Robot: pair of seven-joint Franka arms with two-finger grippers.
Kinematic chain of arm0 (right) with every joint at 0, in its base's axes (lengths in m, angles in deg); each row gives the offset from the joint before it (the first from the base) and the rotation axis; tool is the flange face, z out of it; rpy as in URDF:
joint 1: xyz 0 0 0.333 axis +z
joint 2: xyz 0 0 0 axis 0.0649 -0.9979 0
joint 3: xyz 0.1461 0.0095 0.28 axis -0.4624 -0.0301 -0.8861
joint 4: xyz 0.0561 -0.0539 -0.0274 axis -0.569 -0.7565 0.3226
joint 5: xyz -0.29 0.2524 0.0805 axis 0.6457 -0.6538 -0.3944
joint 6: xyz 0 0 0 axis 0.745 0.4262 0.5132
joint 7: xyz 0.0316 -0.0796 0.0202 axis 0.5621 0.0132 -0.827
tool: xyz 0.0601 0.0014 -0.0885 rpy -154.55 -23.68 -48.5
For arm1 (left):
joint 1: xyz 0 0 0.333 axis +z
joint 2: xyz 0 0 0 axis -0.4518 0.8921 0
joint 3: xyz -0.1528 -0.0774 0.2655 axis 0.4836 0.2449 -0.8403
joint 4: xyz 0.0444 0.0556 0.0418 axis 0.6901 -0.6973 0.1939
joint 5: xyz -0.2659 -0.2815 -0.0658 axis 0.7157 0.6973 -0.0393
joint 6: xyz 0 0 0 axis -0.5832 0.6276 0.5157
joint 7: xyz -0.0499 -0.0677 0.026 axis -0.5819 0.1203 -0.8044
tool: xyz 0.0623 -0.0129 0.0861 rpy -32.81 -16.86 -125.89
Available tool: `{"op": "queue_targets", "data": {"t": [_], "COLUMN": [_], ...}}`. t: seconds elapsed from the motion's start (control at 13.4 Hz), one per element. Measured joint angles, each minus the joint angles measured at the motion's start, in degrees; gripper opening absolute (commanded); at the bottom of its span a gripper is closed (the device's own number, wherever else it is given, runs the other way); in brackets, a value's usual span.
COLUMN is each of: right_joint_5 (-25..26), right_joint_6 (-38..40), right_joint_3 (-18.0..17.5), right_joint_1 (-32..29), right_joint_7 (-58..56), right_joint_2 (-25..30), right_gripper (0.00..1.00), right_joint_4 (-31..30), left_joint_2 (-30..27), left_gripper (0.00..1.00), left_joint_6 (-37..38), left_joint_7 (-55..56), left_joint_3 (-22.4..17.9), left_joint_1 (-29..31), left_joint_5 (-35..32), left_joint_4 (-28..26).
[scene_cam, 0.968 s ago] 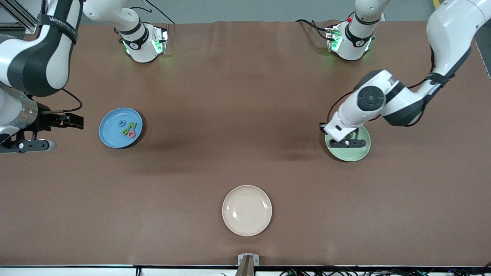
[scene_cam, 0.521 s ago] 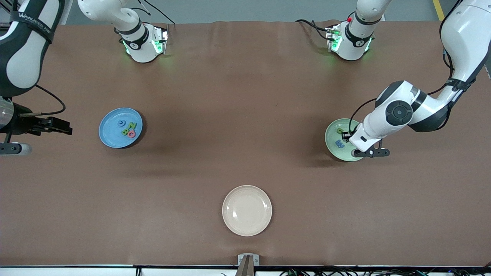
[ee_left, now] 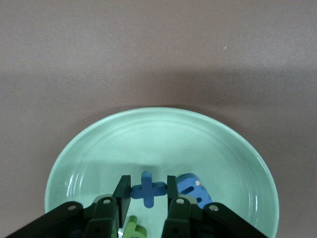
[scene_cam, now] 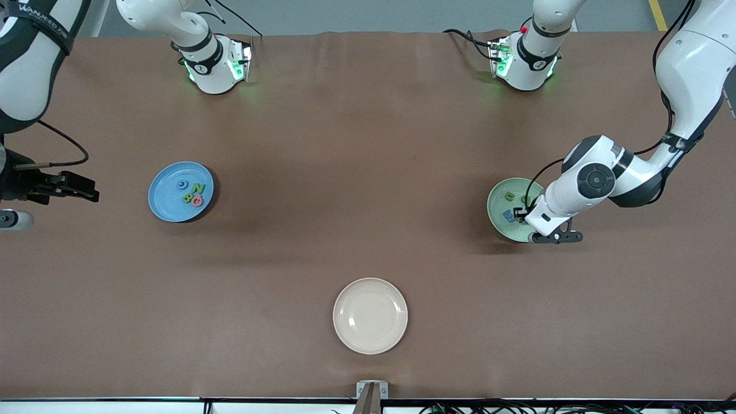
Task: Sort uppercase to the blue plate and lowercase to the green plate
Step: 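Drop the B on the blue plate while the left gripper lowers x, then open the left gripper to release the blue x onto the green plate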
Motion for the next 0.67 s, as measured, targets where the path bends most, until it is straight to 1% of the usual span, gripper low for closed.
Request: {"op": "queue_targets", "data": {"t": [0.07, 0.22, 0.37, 0.45, 0.67], "right_joint_5": [0.0, 0.0, 0.0, 0.0, -0.1], "right_joint_6": [2.1, 3.4, 3.4, 3.4, 3.6], "right_joint_3": [0.7, 1.9, 3.8, 4.5, 4.7], "right_joint_1": [0.0, 0.7, 1.4, 1.4, 1.4], "right_joint_7": [-0.6, -0.9, -0.9, -1.3, -1.8], "right_joint_2": [0.2, 0.5, 0.5, 0.5, 0.6], "right_gripper": [1.00, 1.00, 1.00, 1.00, 1.00], "right_joint_4": [0.1, 0.3, 0.4, 0.5, 0.5], "left_joint_2": [0.0, 0.0, 0.0, 0.0, 0.0], "left_gripper": [0.33, 0.67, 0.76, 0.87, 0.99], "left_joint_6": [-0.3, -0.8, -1.0, -1.0, -1.0], "left_joint_7": [0.0, 0.0, 0.0, 0.0, 0.0], "left_joint_3": [-0.7, -1.3, -1.3, -1.3, -1.3], "left_joint_1": [-0.7, -1.2, -1.4, -1.5, -1.7], "left_joint_5": [0.0, 0.0, 0.0, 0.0, 0.0], "left_joint_4": [0.0, 0.1, 0.3, 0.5, 1.0]}}
